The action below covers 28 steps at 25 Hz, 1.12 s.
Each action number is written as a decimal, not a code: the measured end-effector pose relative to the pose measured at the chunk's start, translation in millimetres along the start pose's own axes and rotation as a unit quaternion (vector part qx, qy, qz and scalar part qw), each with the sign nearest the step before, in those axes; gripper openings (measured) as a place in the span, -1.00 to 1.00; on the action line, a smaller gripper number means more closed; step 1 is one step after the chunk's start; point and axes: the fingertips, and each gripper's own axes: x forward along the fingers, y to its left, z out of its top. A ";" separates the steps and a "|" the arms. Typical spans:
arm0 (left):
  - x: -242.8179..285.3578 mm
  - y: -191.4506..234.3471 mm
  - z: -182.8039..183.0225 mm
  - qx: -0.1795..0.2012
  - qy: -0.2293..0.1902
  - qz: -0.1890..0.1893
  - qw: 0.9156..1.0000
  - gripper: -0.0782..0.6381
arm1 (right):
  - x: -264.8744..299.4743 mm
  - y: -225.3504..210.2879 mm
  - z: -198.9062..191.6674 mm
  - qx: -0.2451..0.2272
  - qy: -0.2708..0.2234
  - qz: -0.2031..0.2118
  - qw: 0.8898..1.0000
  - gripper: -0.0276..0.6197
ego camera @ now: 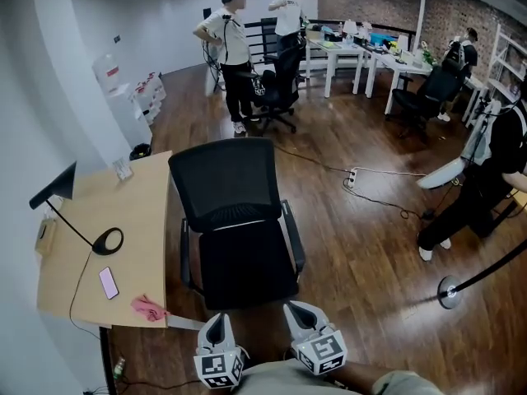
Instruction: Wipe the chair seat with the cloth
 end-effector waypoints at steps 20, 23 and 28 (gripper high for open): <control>-64.4 29.6 -33.6 0.020 0.015 -0.074 0.997 -0.76 | -17.0 90.4 -37.9 0.006 0.025 -0.032 0.999 -0.91; -68.2 27.4 -32.1 0.025 0.022 -0.088 0.996 -0.76 | -19.4 96.6 -40.6 0.002 0.028 -0.039 0.999 -0.91; -68.6 21.1 -28.5 0.036 0.016 -0.097 0.994 -0.76 | -21.1 97.8 -43.8 0.006 0.028 -0.042 0.999 -0.91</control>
